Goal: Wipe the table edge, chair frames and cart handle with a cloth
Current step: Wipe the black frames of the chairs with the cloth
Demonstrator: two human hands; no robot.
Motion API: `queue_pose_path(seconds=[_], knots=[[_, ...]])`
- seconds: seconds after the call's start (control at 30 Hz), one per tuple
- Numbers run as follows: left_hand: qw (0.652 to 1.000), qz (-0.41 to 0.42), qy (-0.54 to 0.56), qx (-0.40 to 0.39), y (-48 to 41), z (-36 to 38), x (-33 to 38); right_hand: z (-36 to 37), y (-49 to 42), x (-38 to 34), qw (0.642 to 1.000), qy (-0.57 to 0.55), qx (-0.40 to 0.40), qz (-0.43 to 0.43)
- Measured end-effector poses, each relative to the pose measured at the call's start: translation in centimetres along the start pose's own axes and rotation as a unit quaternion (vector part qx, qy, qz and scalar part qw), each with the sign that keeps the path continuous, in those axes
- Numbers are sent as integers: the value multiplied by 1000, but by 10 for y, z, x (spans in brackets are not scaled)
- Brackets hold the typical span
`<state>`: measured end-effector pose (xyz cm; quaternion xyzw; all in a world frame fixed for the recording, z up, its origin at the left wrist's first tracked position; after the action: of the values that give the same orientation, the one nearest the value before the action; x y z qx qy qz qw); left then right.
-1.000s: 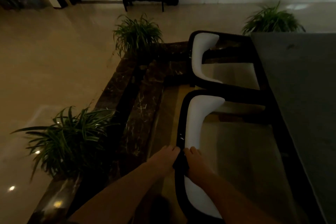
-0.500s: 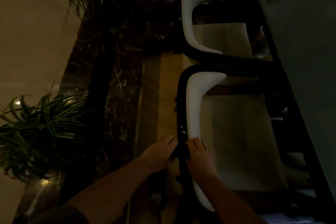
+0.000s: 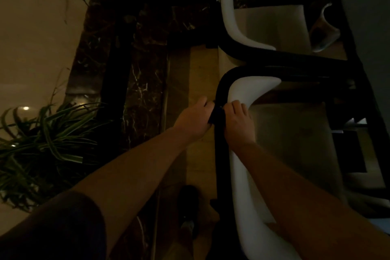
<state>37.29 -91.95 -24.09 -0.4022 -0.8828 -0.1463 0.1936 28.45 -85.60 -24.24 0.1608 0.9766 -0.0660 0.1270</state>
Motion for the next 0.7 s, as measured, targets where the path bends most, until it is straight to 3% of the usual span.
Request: queue_pose_path(seconds=[0.4,0.53,0.7], knots=[[996,11,-16,87,-137,-36,-46,22,-154,18,996,21,82,3],[996,3,2,89,-146,-32,-55,21,-160,20,990,-45,132,30],[996,42,30,77,-137,-26,-41,15,-145,30,985,-18,161,52]])
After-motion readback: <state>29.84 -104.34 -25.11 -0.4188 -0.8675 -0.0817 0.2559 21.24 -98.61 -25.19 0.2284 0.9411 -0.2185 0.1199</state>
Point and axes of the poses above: each hand's wrist, its own y-axis away from the middle knuckle, its own z-axis out of the palm, x = y × z, the point moved 8 cm from there along -y, towards the middle knuckle, and after that the axes turned 7 degrees about x, right-handed, at the moved point
